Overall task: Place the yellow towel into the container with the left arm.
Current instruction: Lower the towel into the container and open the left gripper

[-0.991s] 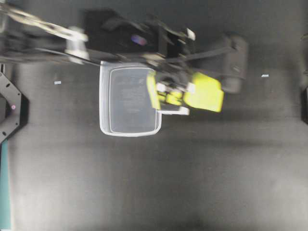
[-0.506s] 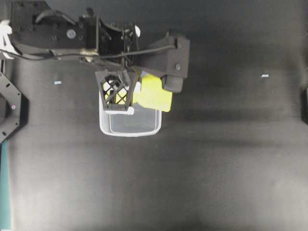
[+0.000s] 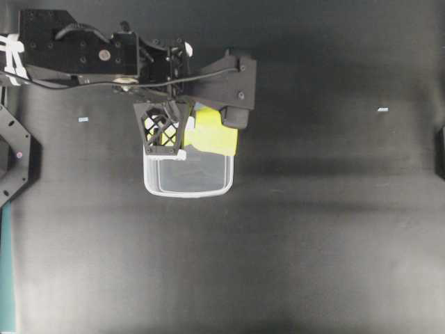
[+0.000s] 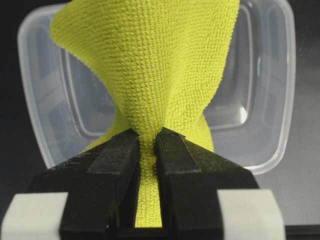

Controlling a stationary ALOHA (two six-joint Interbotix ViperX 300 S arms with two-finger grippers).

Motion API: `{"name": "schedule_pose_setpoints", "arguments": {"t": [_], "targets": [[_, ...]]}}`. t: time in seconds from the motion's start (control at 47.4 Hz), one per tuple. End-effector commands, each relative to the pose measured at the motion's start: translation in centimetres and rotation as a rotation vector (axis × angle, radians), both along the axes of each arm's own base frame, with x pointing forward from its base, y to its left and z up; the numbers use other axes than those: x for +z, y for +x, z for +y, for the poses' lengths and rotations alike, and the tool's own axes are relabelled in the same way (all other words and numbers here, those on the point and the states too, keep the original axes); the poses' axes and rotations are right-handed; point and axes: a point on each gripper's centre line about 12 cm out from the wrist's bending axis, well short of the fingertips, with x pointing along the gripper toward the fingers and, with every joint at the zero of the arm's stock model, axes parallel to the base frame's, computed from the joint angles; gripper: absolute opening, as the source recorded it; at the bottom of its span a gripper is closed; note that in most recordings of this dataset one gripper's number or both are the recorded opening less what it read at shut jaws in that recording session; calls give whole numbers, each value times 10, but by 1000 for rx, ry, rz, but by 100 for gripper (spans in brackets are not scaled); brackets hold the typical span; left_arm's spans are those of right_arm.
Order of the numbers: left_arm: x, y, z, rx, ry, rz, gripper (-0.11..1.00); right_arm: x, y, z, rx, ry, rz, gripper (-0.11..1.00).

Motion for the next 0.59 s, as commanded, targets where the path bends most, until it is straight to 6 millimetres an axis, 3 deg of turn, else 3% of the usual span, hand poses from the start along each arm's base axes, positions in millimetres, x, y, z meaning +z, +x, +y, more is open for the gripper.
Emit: {"name": "schedule_pose_setpoints", "arguments": {"t": [0.0,0.19,0.316,0.464,0.506,0.569], "targets": [[8,0,0,-3,6,-50,7,5,0,0,-1,4,-20,80],[-1,0,0,-3,5,-50,11,4,0,0,-3,6,-19,80],[-9,-2,-1,-3,3,-23,49,4,0,0,-3,6,-17,80],[7,0,1,26,-2,-69,86,6,-1,0,-3,4,-25,80],[17,0,1,25,-1,-96,88,6,-1,0,-1,4,-27,80],[33,-1,1,27,1,-141,81,7,-2,0,-1,3,-31,80]]}}
